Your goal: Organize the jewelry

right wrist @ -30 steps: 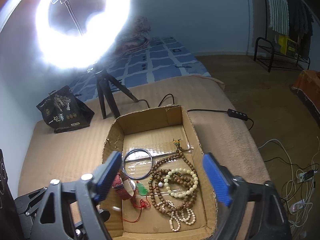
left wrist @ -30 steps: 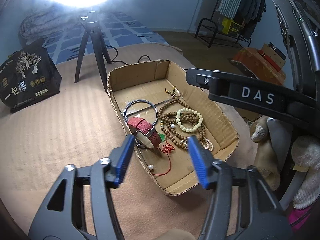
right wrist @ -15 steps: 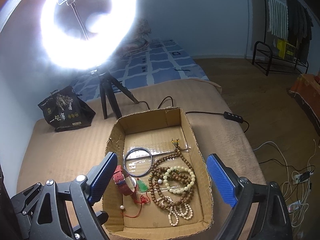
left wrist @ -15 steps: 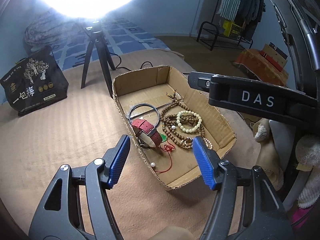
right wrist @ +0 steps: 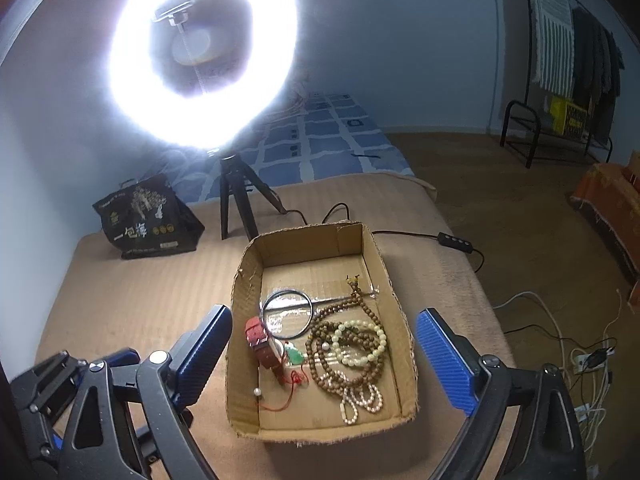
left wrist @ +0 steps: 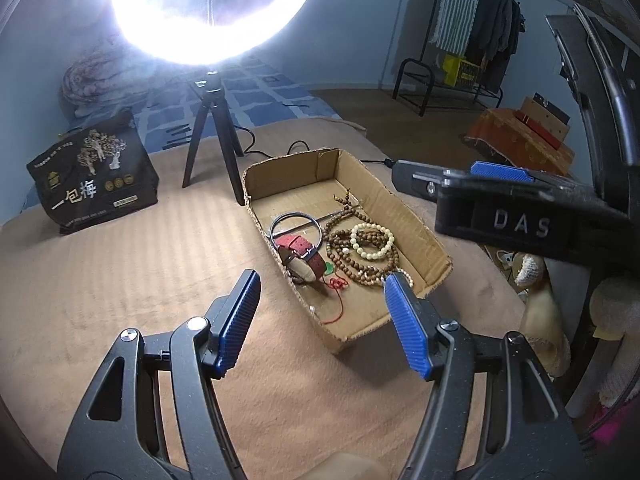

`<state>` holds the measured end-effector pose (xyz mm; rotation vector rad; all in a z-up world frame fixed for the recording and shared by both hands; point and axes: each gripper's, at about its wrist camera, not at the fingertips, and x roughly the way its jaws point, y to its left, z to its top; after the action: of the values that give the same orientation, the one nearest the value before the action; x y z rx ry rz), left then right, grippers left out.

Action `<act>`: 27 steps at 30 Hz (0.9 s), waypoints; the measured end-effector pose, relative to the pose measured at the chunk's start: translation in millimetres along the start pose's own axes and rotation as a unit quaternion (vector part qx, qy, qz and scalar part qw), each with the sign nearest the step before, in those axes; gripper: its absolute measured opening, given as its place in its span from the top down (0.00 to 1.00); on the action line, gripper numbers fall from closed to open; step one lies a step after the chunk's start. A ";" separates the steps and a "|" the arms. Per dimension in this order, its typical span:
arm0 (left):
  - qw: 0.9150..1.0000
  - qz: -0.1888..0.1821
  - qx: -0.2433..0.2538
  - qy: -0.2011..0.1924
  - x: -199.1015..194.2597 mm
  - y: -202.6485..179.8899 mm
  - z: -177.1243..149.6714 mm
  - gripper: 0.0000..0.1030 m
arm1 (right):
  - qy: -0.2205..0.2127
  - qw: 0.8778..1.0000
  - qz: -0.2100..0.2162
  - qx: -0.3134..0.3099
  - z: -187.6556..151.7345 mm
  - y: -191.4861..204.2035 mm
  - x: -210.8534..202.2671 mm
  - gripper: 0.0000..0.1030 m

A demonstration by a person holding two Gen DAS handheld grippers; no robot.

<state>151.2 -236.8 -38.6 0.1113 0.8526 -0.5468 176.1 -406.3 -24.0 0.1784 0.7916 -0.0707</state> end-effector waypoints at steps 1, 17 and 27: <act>1.000 -0.001 -0.001 -0.002 -3.9 0.0 -1.7 0.35 | -0.001 1.000 -0.003 -0.005 -2.6 2.8 -3.8 0.08; 0.999 0.012 0.031 -0.034 -69.3 -7.7 -39.4 0.25 | -0.050 0.998 -0.036 -0.031 -40.4 16.8 -78.1 0.00; 0.997 0.018 0.050 -0.051 -97.7 -17.9 -56.5 0.16 | -0.078 0.995 -0.047 -0.037 -61.6 22.2 -107.8 0.00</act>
<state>51.8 -194.4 -1.4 0.1888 0.7233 -0.5562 60.2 -373.4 13.4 0.0635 0.6458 -0.1430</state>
